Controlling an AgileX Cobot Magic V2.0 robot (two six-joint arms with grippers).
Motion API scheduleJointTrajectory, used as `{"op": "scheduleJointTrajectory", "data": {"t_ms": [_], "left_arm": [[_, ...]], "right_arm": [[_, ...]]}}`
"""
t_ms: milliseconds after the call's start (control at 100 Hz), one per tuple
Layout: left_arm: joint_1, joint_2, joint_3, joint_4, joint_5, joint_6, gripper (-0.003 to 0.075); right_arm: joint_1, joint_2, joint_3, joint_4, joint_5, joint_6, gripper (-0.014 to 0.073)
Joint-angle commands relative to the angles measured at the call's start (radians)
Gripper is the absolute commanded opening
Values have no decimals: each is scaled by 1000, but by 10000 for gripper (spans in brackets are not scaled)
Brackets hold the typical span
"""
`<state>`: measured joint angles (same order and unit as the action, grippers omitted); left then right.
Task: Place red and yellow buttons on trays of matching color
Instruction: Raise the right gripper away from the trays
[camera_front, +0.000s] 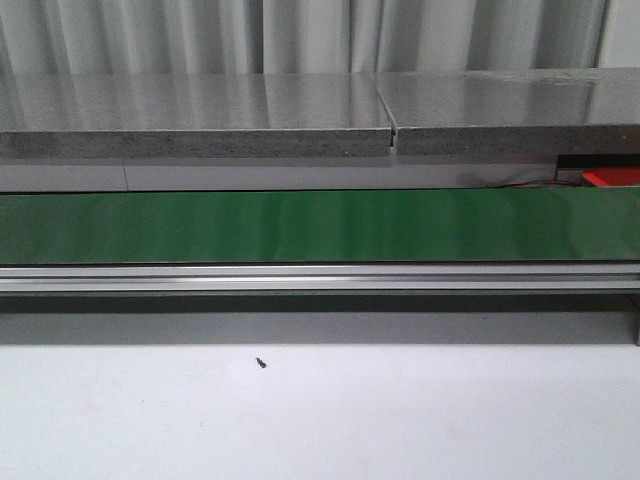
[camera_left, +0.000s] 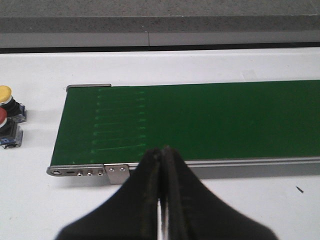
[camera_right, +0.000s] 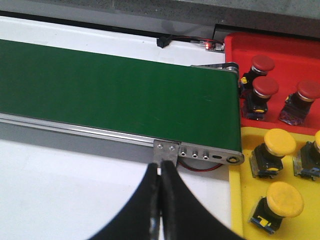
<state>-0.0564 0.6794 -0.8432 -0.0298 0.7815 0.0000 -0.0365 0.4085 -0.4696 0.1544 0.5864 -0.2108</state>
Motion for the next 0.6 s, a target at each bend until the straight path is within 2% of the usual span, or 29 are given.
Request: {"op": "scheduleJointTrajectory", "data": {"t_ms": [0, 270, 340, 440, 590], "left_arm": [[34, 87, -78, -24, -81, -14, -19], [217, 325, -203, -123, -79, -14, -17], [267, 375, -230, -133, -73, -14, 6], [331, 449, -279, -135, -30, -14, 134], [414, 558, -337, -140, 1, -14, 435]], "right_arm": [[3, 4, -24, -3, -61, -8, -68], [3, 4, -24, -3, -61, -8, -68], [3, 4, -24, -3, -61, -8, -68], [3, 4, -24, -3, -61, -8, -68], [3, 4, -24, -3, -61, -8, -68]]}}
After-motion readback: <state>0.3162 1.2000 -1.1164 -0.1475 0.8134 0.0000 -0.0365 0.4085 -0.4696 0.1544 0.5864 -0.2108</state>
